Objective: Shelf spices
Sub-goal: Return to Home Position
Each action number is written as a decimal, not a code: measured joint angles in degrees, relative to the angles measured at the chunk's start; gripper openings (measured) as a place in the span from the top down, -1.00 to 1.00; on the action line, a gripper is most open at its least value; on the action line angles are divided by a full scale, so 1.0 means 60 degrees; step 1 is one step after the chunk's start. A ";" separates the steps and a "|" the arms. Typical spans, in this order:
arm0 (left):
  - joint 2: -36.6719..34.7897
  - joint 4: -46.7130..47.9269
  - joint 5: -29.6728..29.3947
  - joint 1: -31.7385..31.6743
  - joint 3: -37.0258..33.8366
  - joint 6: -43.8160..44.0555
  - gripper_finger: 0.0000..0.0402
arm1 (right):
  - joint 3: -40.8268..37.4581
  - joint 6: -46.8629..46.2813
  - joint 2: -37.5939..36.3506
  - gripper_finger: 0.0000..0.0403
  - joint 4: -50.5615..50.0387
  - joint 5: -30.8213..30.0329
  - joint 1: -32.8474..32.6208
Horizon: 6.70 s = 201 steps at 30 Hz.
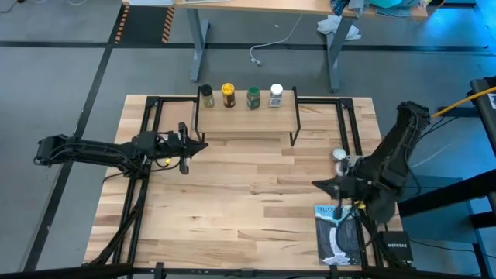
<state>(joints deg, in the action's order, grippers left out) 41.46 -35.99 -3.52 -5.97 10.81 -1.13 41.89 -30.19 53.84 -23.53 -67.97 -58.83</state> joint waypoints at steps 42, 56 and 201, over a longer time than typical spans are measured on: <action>-0.5045 0.4023 -0.2200 0.0118 0.0003 -0.0489 1.00 | 0.0000 0.8690 -0.3872 1.00 0.2748 0.5689 0.4914; -0.5451 0.4502 -0.2201 0.0118 -0.0019 -0.0386 1.00 | -0.3414 0.8878 -0.5543 1.00 0.6322 0.7027 0.5868; -0.5123 0.5890 0.0345 -0.0585 -0.1710 0.1413 1.00 | -0.6910 0.4359 -0.8932 0.85 0.4004 1.1258 1.0623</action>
<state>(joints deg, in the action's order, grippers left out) 10.72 -0.65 -1.45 -9.47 0.56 7.35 0.43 -4.03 0.25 0.50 -0.42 4.91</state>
